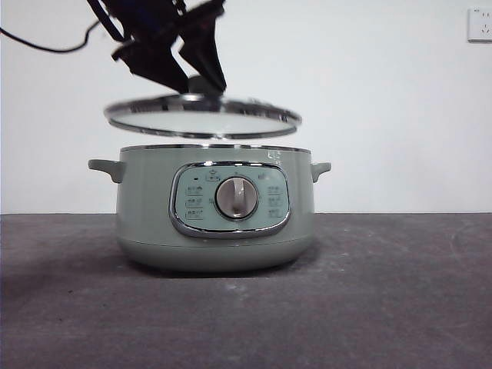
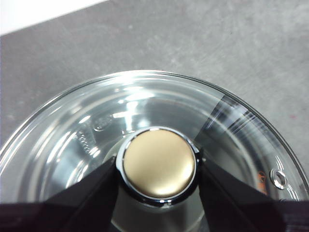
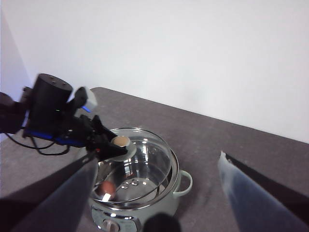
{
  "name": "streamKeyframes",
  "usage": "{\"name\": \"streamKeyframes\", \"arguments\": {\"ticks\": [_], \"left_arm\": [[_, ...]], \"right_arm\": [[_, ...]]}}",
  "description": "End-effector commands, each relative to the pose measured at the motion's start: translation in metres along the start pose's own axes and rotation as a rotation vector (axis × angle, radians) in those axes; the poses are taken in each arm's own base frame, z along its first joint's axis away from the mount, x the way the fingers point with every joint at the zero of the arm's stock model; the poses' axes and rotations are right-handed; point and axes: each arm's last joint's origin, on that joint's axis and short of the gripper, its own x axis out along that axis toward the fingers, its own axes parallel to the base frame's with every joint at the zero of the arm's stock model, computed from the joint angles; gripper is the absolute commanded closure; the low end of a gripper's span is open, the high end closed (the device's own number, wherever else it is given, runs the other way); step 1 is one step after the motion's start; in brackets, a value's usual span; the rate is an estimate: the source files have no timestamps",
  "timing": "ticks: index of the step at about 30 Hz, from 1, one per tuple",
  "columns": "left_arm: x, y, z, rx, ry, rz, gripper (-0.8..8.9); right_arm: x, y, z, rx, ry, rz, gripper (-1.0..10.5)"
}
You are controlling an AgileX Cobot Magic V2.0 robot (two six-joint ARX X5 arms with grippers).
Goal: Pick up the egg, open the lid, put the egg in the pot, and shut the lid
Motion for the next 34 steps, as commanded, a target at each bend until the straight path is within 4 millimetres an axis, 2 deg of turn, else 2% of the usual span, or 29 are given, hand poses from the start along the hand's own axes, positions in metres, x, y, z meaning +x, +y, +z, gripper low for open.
{"name": "streamKeyframes", "arguments": {"ticks": [1, 17, 29, 31, 34], "left_arm": [[0.003, -0.003, 0.01, 0.023, -0.069, -0.012, 8.22], [0.032, -0.002, -0.001, 0.021, -0.028, 0.003, 8.22], [0.034, -0.002, -0.01, 0.011, 0.057, 0.005, 8.02], [0.034, -0.002, -0.011, 0.01, 0.068, 0.004, 6.99], [0.034, -0.002, -0.011, 0.006, 0.069, 0.005, 4.13]], "right_arm": [[-0.002, 0.0, -0.001, 0.013, 0.007, 0.002, 5.3], [-0.003, 0.0, -0.007, 0.016, 0.065, 0.009, 5.3], [-0.003, 0.0, -0.007, 0.016, 0.065, 0.009, 5.3], [-0.003, 0.0, -0.007, 0.016, 0.065, 0.009, 5.3], [-0.003, 0.0, -0.007, 0.015, 0.066, 0.009, 5.3]]}}
